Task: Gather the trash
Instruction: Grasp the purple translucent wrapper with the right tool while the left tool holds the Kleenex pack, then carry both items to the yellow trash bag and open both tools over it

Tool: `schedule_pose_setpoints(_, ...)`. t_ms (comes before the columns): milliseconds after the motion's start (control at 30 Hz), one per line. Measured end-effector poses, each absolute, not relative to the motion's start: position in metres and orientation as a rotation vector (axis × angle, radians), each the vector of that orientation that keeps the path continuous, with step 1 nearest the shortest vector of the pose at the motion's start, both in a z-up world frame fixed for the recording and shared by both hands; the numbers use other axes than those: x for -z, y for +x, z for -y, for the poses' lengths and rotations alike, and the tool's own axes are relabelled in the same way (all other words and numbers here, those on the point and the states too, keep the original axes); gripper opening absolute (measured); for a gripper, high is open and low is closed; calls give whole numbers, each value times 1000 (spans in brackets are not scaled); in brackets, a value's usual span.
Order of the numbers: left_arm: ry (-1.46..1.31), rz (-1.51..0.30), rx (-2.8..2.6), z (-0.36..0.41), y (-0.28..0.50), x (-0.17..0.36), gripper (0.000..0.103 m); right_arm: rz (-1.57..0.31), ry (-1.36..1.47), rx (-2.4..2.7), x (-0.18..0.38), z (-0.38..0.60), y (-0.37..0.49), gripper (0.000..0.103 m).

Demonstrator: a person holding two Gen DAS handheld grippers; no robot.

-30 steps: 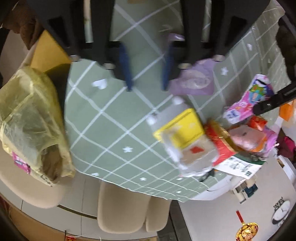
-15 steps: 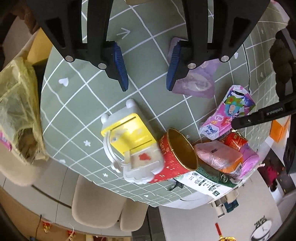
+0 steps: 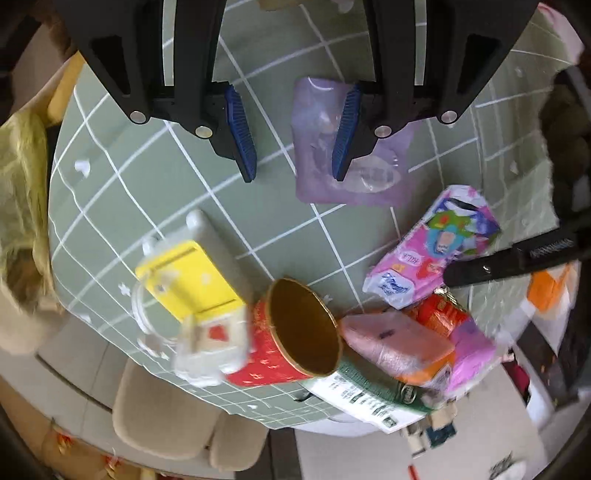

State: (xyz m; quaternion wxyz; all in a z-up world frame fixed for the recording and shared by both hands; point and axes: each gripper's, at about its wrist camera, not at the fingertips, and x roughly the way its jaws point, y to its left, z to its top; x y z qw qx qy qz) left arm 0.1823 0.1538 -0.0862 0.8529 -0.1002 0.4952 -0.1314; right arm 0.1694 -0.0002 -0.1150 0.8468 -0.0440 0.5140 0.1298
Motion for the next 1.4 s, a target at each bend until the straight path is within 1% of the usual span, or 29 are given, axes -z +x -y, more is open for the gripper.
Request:
schedule_pose_setpoints(133,-222,-1049,269,-158,178,89,3,-1092,-164,-315,115,-16,174,41)
schedule_pose_setpoints(167,-225,-1052,267,-159,177,91,3,-1100,-162,-337,114,-18,174,34)
schedule_pose_setpoints(200,-227,-1053,265,-160,176,91,3,-1108,-165,-368,113,-21,172,21)
schedule_pose_setpoints(233,-230,-1055,262,-161,175,92,3,-1115,-168,-385,112,-23,170,17)
schedule_pose_setpoints(267,-232,-1055,261,-161,175,92,3,-1124,-159,-405,111,-24,169,6)
schedule_pose_setpoints(300,-232,-1054,260,-161,174,91,3,-1126,-135,-426,109,-23,167,5)
schedule_pose_setpoints(533,-172,-989,253,-151,168,65,3,-1043,-54,-445,81,9,155,3)
schedule_pose_setpoints(700,-165,-951,253,-142,164,42,3,-946,-69,-431,44,34,151,3)
schedule_pose_setpoints(1000,-85,-794,250,-102,168,-35,3,-777,-58,-379,-28,98,176,3)
schedule_pose_setpoints(1200,-68,-731,275,-53,190,-71,3,-699,-75,-342,-65,147,191,3)
schedule_pose_setpoints(1400,-59,-711,373,17,214,-82,3,-668,-66,-247,-88,222,202,3)
